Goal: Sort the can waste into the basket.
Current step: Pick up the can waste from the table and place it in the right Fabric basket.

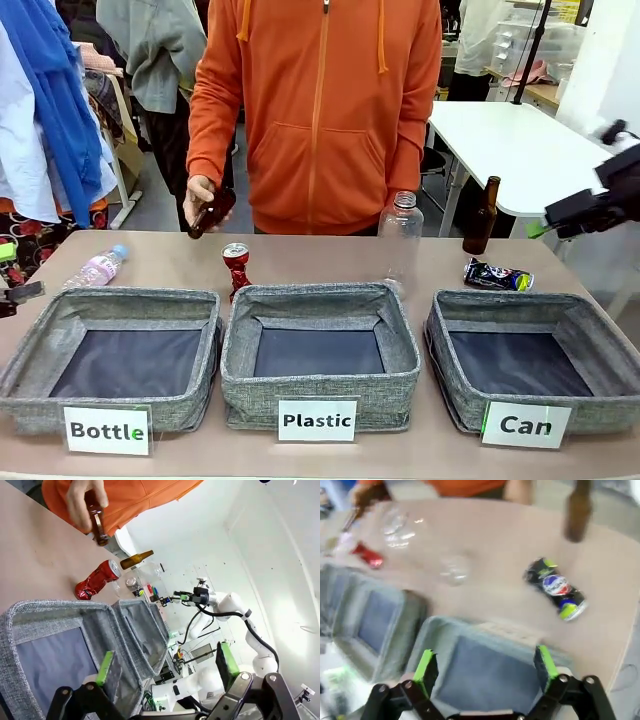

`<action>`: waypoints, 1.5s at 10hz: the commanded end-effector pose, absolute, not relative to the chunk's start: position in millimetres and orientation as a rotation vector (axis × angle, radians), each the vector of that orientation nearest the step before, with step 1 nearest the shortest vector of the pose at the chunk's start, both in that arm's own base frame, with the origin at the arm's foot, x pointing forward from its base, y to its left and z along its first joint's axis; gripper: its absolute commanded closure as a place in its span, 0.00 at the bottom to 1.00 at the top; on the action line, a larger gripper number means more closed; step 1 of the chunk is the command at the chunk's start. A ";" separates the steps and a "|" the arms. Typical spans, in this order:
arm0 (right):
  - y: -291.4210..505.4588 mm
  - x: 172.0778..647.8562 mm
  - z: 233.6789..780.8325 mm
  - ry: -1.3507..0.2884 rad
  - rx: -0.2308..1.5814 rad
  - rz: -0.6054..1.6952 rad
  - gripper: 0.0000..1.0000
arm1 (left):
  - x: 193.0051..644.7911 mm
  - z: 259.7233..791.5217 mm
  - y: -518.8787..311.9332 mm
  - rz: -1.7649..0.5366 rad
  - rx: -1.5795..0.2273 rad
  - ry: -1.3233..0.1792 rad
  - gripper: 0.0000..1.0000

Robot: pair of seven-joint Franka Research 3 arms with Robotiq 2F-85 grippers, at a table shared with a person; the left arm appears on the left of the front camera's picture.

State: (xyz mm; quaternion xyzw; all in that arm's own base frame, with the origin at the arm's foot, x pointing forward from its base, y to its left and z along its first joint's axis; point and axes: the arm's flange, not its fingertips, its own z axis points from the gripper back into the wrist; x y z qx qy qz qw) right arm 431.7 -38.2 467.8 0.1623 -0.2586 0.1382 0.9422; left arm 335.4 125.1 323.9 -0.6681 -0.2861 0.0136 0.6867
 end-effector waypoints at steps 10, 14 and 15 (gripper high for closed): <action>-33.1 547.3 411.5 -0.257 0.199 0.415 0.00 | 291.9 412.2 159.9 0.074 -1.606 -0.681 0.00; -24.3 585.4 374.3 -0.184 0.143 0.498 0.00 | 224.0 463.9 225.3 0.167 -1.793 -0.538 0.00; -24.3 593.2 365.6 -0.165 0.152 0.516 0.00 | 212.5 465.1 233.9 0.184 -1.838 -0.495 0.00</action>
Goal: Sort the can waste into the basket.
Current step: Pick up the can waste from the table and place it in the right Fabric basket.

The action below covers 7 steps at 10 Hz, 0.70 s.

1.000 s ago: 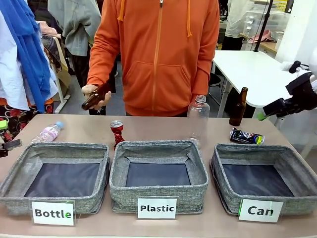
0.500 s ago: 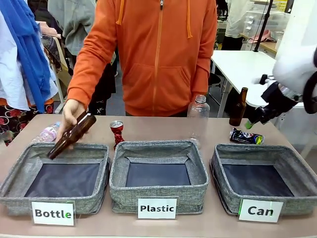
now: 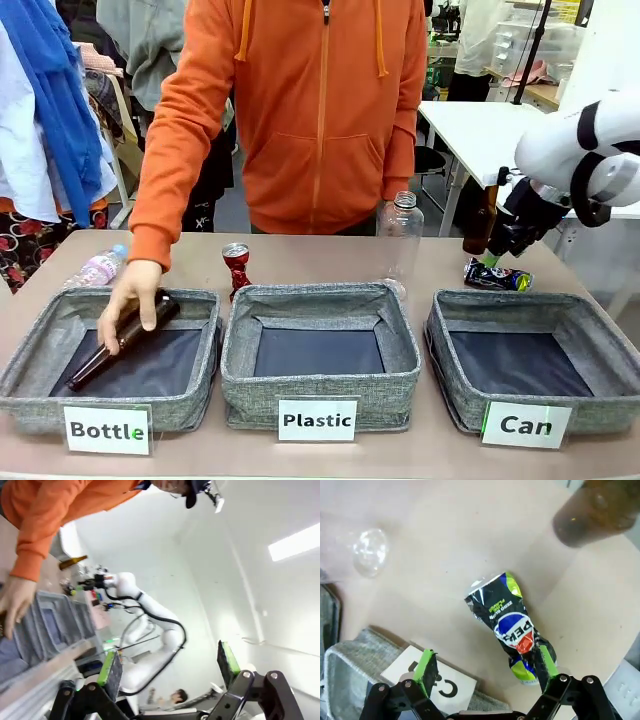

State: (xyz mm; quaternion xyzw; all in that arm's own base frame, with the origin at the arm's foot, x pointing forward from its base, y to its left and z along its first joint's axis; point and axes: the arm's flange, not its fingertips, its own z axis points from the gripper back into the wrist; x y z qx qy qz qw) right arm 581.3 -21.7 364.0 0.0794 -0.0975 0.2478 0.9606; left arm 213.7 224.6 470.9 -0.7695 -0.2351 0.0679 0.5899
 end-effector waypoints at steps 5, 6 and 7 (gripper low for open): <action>-11.0 614.3 330.5 -0.088 0.100 0.647 0.00 | 198.1 458.9 227.4 0.173 -1.878 -0.431 0.00; -11.0 618.9 324.5 -0.102 0.091 0.662 0.00 | 202.3 457.4 217.1 0.162 -1.868 -0.411 0.00; -11.2 621.4 317.7 -0.094 0.075 0.685 0.00 | 206.8 453.3 202.2 0.165 -1.855 -0.367 0.00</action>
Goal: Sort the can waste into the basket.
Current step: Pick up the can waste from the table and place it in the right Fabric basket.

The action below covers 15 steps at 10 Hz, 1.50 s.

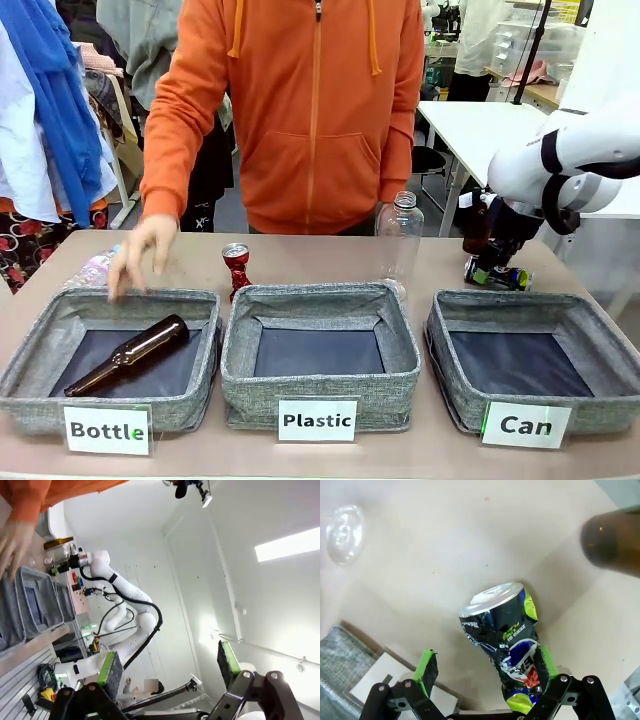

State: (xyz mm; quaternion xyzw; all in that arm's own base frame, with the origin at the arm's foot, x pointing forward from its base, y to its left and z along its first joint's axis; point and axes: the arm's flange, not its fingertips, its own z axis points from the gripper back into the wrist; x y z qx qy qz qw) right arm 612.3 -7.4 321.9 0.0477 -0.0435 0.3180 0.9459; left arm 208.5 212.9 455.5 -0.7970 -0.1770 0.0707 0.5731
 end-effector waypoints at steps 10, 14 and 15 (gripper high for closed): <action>-14.3 633.0 291.8 -0.084 0.001 0.696 0.00 | 292.0 385.7 145.6 0.266 -1.666 -0.089 0.00; -13.5 633.7 287.3 -0.069 -0.005 0.699 0.26 | 292.0 385.7 145.6 0.266 -1.666 -0.089 0.00; -12.3 634.0 287.0 -0.052 0.005 0.693 0.60 | 292.0 385.7 145.6 0.266 -1.666 -0.089 0.00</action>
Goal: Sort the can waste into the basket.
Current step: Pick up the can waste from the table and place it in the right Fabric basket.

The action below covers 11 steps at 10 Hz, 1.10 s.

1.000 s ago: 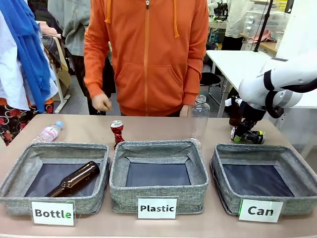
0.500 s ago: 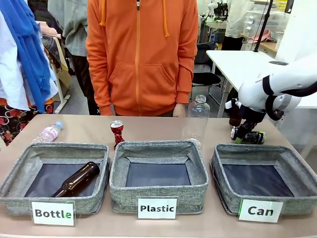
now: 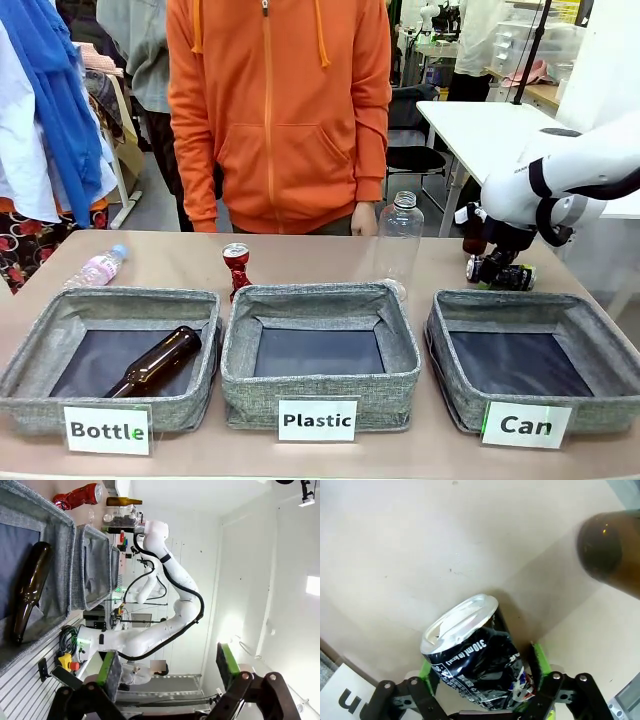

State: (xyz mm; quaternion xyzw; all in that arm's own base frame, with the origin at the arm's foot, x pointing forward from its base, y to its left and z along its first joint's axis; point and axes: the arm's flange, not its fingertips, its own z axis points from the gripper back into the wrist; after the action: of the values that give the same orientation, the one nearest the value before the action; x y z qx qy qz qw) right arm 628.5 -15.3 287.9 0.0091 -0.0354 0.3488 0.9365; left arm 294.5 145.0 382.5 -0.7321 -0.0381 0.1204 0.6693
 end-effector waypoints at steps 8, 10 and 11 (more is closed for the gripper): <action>-9.8 635.1 285.8 -0.045 0.034 0.696 1.00 | 292.0 385.7 145.6 0.266 -1.666 -0.089 0.00; -9.8 633.8 288.2 -0.053 0.032 0.699 1.00 | 292.0 385.7 145.6 0.266 -1.666 -0.089 0.00; -10.6 632.2 288.9 -0.060 0.034 0.695 1.00 | 292.0 385.7 145.6 0.266 -1.666 -0.089 0.00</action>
State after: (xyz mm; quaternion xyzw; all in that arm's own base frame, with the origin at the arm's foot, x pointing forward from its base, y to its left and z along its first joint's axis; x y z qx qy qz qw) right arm 631.2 -10.0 283.9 0.0169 -0.0242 0.3478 0.9371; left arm 294.5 145.0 382.4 -0.7322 -0.0380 0.1204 0.6693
